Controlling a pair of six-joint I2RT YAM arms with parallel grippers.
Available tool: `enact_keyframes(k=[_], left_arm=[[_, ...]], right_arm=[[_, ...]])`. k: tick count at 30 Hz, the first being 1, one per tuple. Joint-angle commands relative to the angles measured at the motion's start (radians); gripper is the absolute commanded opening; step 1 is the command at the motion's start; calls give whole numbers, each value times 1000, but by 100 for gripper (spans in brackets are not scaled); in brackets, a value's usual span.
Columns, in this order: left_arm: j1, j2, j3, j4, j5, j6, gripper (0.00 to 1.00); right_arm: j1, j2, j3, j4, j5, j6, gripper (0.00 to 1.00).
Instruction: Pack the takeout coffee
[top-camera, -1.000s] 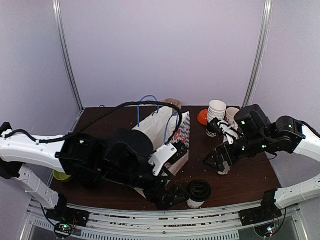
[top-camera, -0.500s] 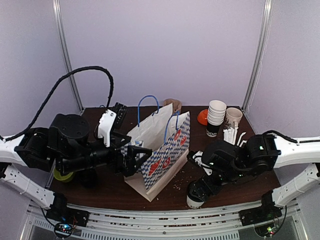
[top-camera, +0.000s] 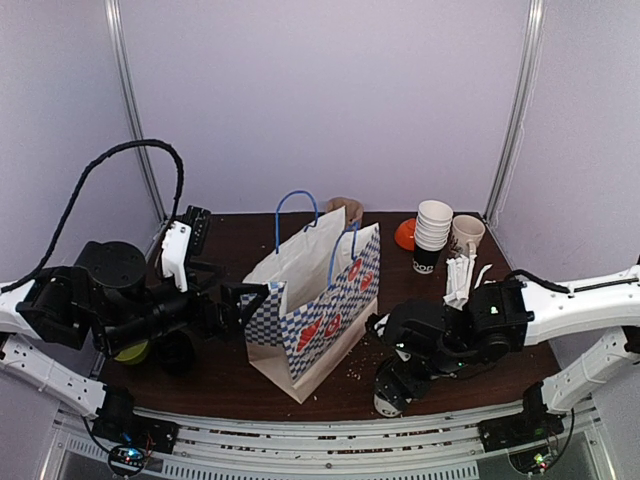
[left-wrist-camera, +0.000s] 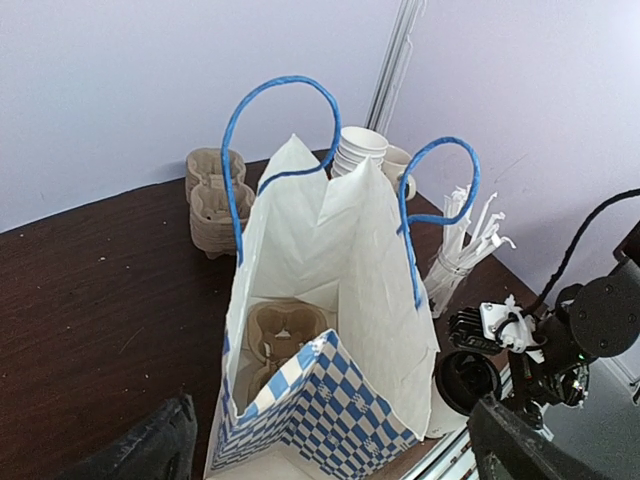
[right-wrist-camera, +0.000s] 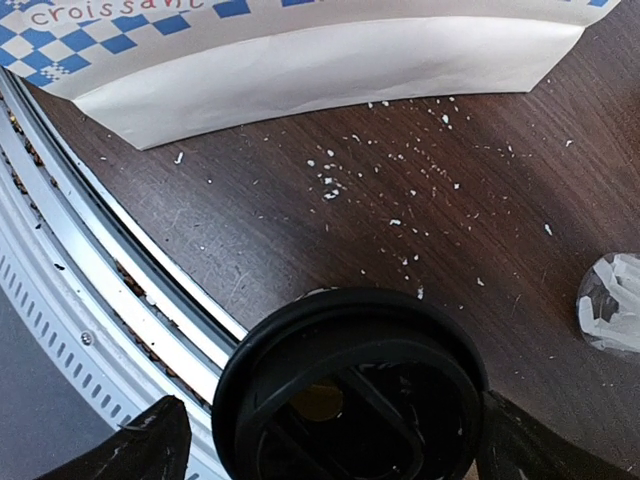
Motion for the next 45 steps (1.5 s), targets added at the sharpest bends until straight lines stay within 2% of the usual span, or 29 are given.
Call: enact_keyframes(k=[1, 15, 24, 36, 45], left_arm=[[4, -22, -23, 27, -42, -30, 98], [4, -39, -39, 23, -47, -38, 98], [4, -39, -47, 23, -33, -44, 98], [4, -49, -63, 19, -24, -61, 98], [4, -51, -67, 21, -21, -65, 98]], right_arm=[[7, 30, 0, -24, 28, 9, 100], [24, -2, 102, -84, 49, 38, 100], [26, -4, 63, -25, -37, 45, 100], [25, 31, 41, -57, 14, 37, 100], [28, 43, 23, -23, -22, 39, 100]])
